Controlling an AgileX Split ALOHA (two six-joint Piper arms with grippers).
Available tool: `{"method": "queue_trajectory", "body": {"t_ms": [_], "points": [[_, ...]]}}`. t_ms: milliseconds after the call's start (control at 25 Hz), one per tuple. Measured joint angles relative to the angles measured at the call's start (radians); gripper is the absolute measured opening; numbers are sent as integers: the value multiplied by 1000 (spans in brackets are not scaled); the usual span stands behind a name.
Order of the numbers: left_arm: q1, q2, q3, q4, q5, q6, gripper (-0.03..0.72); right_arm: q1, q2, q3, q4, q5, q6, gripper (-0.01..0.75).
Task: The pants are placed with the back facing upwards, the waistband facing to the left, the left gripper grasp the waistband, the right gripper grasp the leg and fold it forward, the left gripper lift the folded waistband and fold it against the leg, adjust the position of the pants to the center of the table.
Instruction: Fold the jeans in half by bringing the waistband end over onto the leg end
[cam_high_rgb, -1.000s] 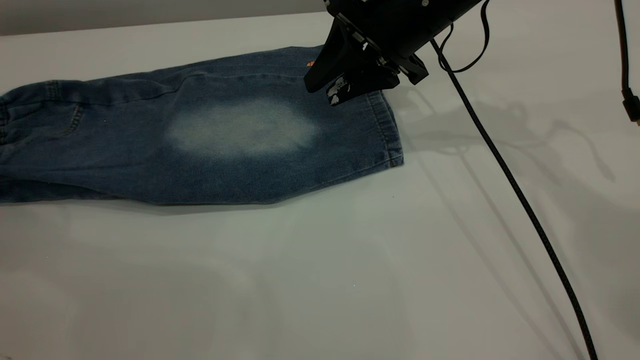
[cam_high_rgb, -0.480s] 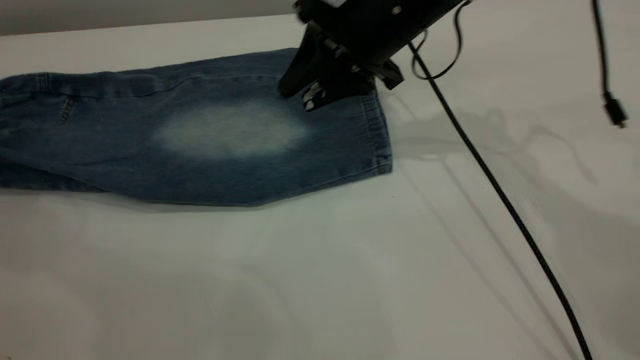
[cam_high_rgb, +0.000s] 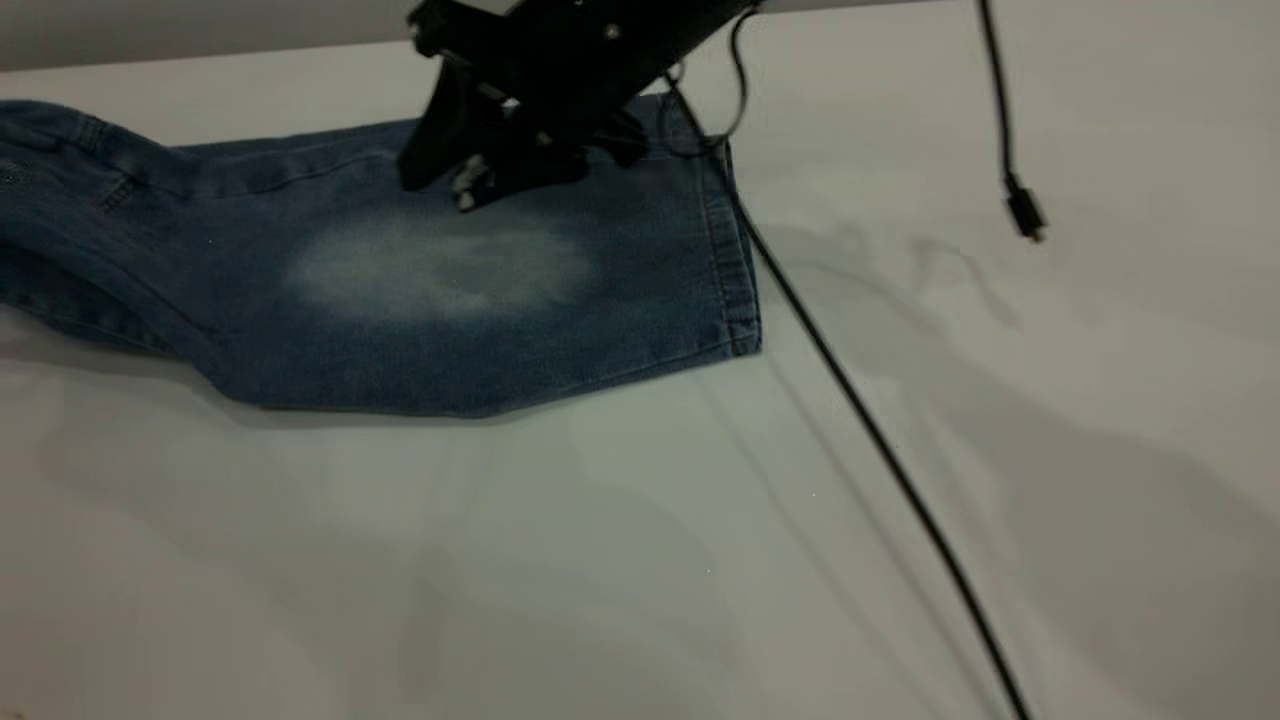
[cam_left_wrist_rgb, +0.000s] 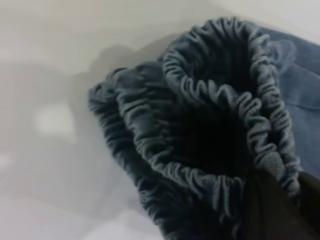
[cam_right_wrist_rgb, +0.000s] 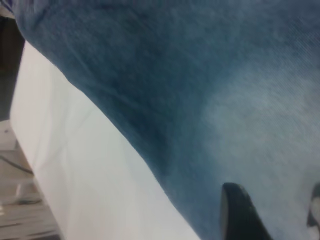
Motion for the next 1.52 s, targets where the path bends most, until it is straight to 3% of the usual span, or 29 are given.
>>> {"method": "queue_trajectory", "body": {"t_ms": [240,480,1520], "points": [[-69,-45,7,24,11,-3,102,10,116,-208,-4,54,72,250],[-140,-80,14,22,42,-4,102,27,170,-329,-53,67,115,250],[-443,-294,13,-36,19,-25,102,82,251,-337,-82,74,129,251]]}}
